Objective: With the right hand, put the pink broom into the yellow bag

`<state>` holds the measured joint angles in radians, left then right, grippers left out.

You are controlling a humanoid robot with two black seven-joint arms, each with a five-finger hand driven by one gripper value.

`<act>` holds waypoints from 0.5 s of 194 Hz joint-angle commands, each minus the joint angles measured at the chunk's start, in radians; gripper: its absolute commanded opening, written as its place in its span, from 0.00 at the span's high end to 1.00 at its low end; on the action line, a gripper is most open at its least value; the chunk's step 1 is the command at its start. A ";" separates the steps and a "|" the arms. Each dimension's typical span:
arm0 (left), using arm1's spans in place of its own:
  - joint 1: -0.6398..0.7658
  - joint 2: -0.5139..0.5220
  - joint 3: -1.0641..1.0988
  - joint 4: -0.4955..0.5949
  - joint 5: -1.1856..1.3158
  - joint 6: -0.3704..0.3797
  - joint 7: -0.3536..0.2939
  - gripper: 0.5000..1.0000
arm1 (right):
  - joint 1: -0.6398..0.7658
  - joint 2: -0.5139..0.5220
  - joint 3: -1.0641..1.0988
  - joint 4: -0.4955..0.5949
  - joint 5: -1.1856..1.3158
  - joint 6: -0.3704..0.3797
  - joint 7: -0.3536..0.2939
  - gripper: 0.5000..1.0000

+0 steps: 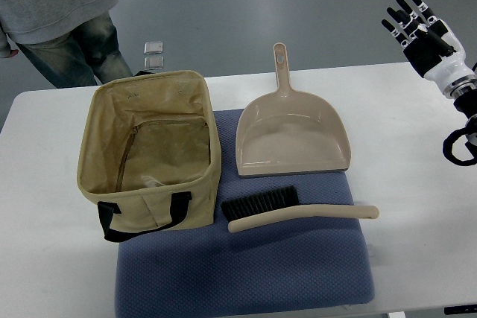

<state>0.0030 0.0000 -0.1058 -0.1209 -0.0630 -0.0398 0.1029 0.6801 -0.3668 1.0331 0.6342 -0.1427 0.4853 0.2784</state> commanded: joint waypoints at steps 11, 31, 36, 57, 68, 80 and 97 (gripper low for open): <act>0.000 0.000 0.000 0.000 0.000 0.000 0.000 0.00 | 0.006 -0.006 -0.001 0.001 -0.003 0.021 -0.001 0.14; 0.000 0.000 0.000 0.001 0.000 0.000 0.001 0.00 | 0.007 -0.007 -0.004 0.001 -0.008 0.056 -0.002 0.14; 0.000 0.000 0.000 0.001 0.000 0.000 0.000 0.00 | 0.009 -0.007 -0.005 0.001 -0.008 0.064 -0.002 0.14; 0.000 0.000 0.000 0.000 0.000 0.000 0.000 0.00 | 0.009 -0.026 -0.016 0.007 -0.021 0.084 -0.004 0.14; 0.000 0.000 0.000 0.001 0.000 0.000 0.000 0.00 | 0.010 -0.034 -0.027 0.010 -0.057 0.098 -0.002 0.14; 0.000 0.000 0.000 0.001 0.000 0.000 0.000 0.00 | 0.010 -0.046 -0.048 0.019 -0.112 0.126 0.001 0.14; 0.000 0.000 0.000 0.001 0.000 0.000 0.000 0.00 | 0.010 -0.067 -0.077 0.047 -0.184 0.126 0.004 0.14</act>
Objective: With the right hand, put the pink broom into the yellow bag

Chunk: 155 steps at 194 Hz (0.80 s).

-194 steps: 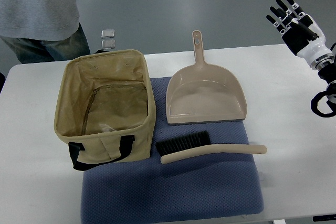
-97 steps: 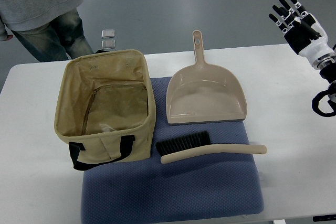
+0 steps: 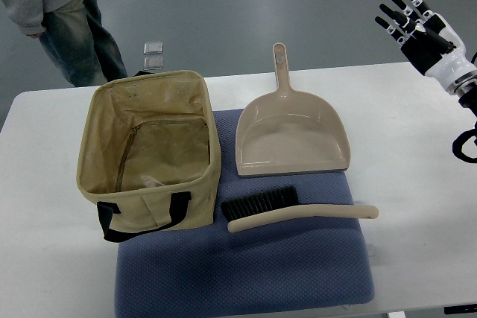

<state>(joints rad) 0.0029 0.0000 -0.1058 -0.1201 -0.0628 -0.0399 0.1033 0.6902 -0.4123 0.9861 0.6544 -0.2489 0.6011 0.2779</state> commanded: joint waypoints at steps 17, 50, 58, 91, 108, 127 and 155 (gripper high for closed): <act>0.000 0.000 0.000 0.000 0.000 0.000 -0.001 0.00 | 0.008 -0.051 -0.064 0.073 -0.141 0.010 0.012 0.14; 0.000 0.000 0.000 0.000 0.000 0.000 -0.001 0.00 | 0.031 -0.140 -0.182 0.200 -0.290 0.010 0.075 0.15; 0.000 0.000 0.000 0.000 0.000 0.000 -0.001 0.00 | 0.043 -0.161 -0.210 0.234 -0.337 0.010 0.089 0.15; 0.000 0.000 0.000 0.000 0.000 0.000 -0.001 0.00 | 0.057 -0.226 -0.265 0.356 -0.520 0.010 0.109 0.15; 0.000 0.000 0.000 0.000 0.000 0.000 0.001 0.00 | 0.057 -0.241 -0.274 0.416 -0.632 0.010 0.109 0.15; 0.000 0.000 0.000 0.000 0.000 0.000 -0.001 0.00 | 0.057 -0.270 -0.294 0.475 -0.713 0.003 0.113 0.15; 0.000 0.000 0.000 0.000 0.000 0.000 -0.001 0.00 | 0.060 -0.299 -0.363 0.557 -0.787 -0.084 0.115 0.15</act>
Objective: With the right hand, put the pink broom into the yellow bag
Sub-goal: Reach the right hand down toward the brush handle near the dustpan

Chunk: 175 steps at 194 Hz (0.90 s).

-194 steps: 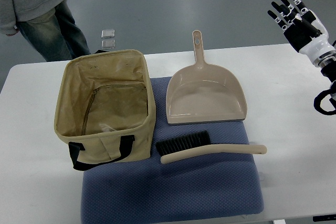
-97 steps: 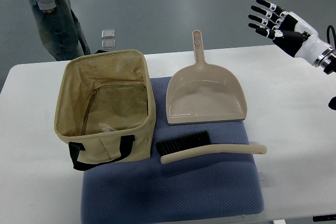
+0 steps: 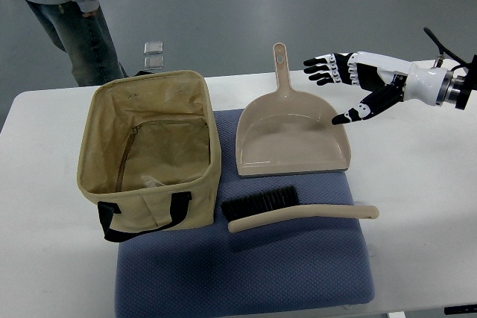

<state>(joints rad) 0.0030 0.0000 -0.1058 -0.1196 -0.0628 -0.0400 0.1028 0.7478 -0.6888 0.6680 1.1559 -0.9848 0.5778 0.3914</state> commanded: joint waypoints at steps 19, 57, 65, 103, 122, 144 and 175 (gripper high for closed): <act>0.000 0.000 0.000 0.000 0.000 0.000 0.000 0.00 | -0.001 -0.031 -0.102 0.094 -0.074 -0.163 0.003 0.16; 0.000 0.000 0.000 0.000 0.000 0.000 0.000 0.00 | 0.002 -0.100 -0.258 0.196 -0.207 -0.366 0.043 0.17; 0.000 0.000 0.000 0.000 0.000 0.000 0.000 0.00 | 0.002 -0.117 -0.287 0.222 -0.255 -0.418 0.044 0.17; 0.000 0.000 0.000 0.000 0.000 0.000 0.000 0.00 | 0.005 -0.172 -0.395 0.304 -0.376 -0.573 0.043 0.18; 0.000 0.000 0.000 0.000 0.000 0.000 0.000 0.00 | 0.005 -0.176 -0.444 0.341 -0.413 -0.636 0.029 0.19; 0.000 0.000 0.000 0.000 0.000 0.000 0.002 0.00 | 0.004 -0.196 -0.515 0.384 -0.463 -0.725 0.007 0.19; 0.000 0.000 0.000 -0.002 0.000 0.000 0.000 0.00 | 0.004 -0.216 -0.608 0.432 -0.485 -0.817 -0.054 0.19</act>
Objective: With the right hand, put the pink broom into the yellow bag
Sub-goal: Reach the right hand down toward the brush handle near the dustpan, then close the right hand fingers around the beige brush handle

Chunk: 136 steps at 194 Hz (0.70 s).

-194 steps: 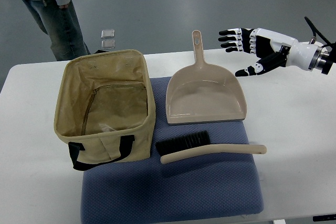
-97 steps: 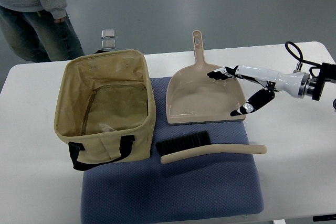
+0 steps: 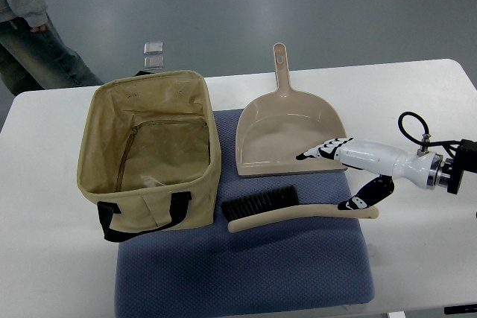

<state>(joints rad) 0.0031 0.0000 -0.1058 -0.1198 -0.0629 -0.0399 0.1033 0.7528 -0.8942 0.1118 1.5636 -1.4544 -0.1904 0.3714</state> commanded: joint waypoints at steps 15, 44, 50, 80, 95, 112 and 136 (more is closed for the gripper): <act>0.000 0.000 0.000 0.000 0.000 0.000 -0.001 0.00 | -0.001 -0.009 -0.067 0.024 -0.023 -0.066 -0.057 0.20; 0.000 0.000 0.000 0.000 0.000 0.000 -0.001 0.00 | -0.003 0.000 -0.075 0.024 -0.023 -0.069 -0.104 0.27; 0.000 0.000 0.000 0.000 0.000 0.000 -0.001 0.00 | -0.004 0.001 -0.077 0.024 -0.021 -0.069 -0.120 0.29; 0.000 0.000 0.000 0.000 0.000 0.000 -0.001 0.00 | -0.015 0.021 -0.086 0.023 -0.017 -0.069 -0.167 0.39; 0.000 0.000 0.000 0.000 0.000 0.000 -0.001 0.00 | -0.020 0.023 -0.096 0.024 -0.017 -0.069 -0.175 0.41; 0.000 0.000 0.000 0.000 0.000 0.000 -0.001 0.00 | -0.023 0.032 -0.099 0.029 -0.018 -0.069 -0.175 0.41; 0.000 0.000 0.000 0.000 0.000 0.000 -0.001 0.00 | -0.023 0.035 -0.101 0.036 -0.018 -0.067 -0.177 0.41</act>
<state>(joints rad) 0.0030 0.0000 -0.1059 -0.1197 -0.0629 -0.0399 0.1027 0.7306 -0.8631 0.0128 1.5950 -1.4720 -0.2592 0.1969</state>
